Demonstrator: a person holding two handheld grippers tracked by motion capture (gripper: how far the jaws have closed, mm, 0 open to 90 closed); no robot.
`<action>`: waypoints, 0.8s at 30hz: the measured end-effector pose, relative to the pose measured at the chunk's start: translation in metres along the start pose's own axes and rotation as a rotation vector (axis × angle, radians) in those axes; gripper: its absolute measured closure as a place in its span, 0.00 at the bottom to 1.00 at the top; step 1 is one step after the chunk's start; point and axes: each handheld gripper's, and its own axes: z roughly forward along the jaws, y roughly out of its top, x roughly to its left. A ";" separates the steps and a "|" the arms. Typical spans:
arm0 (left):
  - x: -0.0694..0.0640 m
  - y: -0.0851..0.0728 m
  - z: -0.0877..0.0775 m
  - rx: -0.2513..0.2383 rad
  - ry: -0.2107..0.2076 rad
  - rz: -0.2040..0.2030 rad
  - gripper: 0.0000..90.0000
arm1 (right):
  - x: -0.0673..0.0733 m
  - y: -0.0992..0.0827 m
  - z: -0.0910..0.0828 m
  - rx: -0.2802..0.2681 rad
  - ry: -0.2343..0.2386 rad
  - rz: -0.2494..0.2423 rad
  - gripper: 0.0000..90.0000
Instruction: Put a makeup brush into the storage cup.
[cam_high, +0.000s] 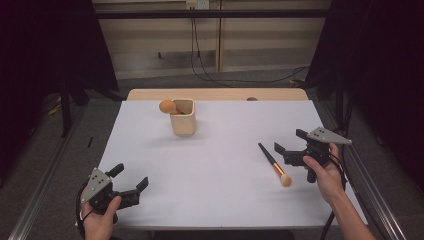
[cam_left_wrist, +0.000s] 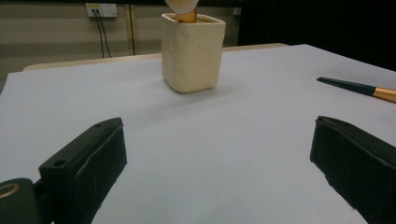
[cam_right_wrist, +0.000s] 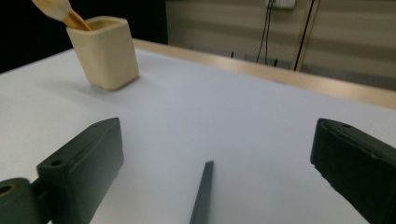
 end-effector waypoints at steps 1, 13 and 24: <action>-0.001 0.000 0.000 0.002 -0.004 0.008 0.04 | -0.001 0.000 0.001 0.027 0.004 0.005 0.04; -0.002 0.000 0.000 0.008 -0.008 0.025 0.04 | -0.008 0.012 0.011 0.262 0.019 0.016 0.04; -0.001 -0.001 0.000 0.010 -0.003 0.020 0.04 | -0.004 0.016 0.025 0.499 0.041 -0.036 0.04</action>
